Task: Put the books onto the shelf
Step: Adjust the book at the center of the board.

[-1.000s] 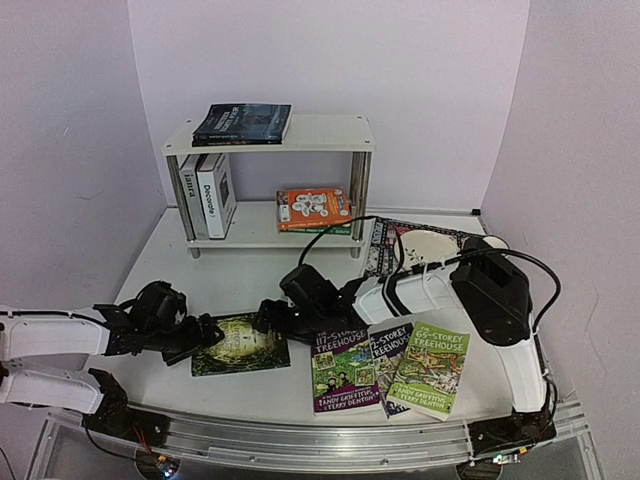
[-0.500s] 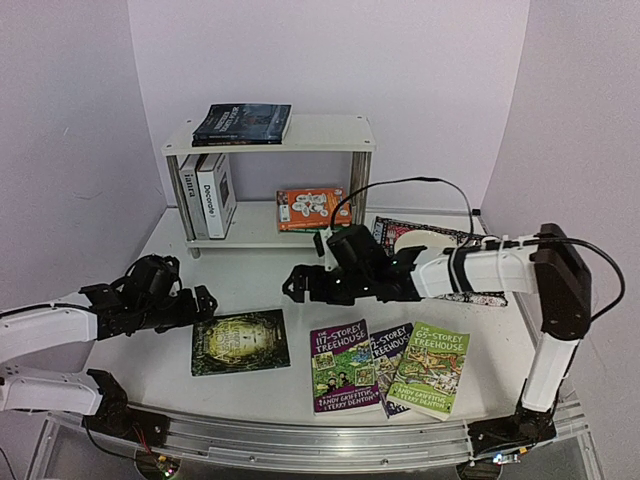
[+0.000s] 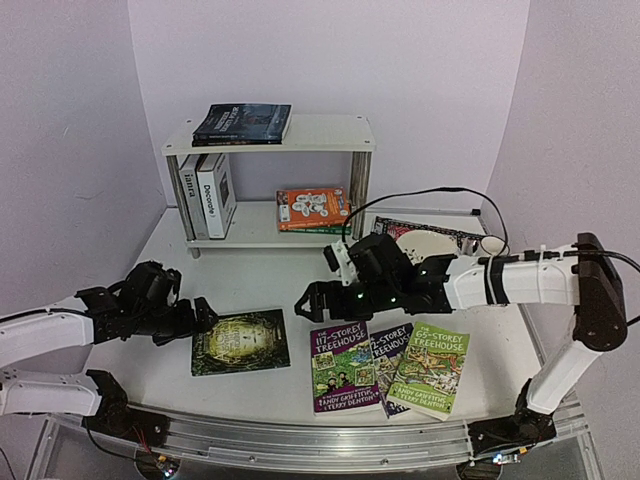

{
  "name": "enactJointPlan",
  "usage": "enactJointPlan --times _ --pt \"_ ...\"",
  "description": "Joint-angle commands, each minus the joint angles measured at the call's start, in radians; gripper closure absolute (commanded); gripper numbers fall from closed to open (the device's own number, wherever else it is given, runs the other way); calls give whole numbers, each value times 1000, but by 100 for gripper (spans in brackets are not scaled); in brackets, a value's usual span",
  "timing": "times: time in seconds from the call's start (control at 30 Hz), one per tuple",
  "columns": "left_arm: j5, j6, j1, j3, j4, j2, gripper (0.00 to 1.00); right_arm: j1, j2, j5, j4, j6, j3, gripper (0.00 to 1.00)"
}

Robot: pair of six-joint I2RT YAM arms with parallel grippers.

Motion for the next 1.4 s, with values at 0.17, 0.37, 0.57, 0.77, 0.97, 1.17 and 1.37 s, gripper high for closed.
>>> enactJointPlan --times 0.17,0.37,0.57,0.77,0.97,1.17,1.37 --pt "98 -189 -2 -55 -65 -115 0 131 203 -54 90 214 113 2" --pt "131 -227 -2 -91 -57 -149 0 152 312 -96 142 290 150 2" --pt "184 -257 -3 -141 -10 -156 14 156 361 -81 152 335 169 5" --pt "156 -286 -2 -175 -4 -170 17 160 365 -4 122 348 172 5" --pt "172 -296 -2 -189 42 -145 16 165 367 65 81 319 198 5" --pt "202 -297 -2 -208 110 -96 16 165 397 96 40 273 240 4" --pt "207 -297 -2 -222 143 -80 15 170 437 73 35 277 258 3"
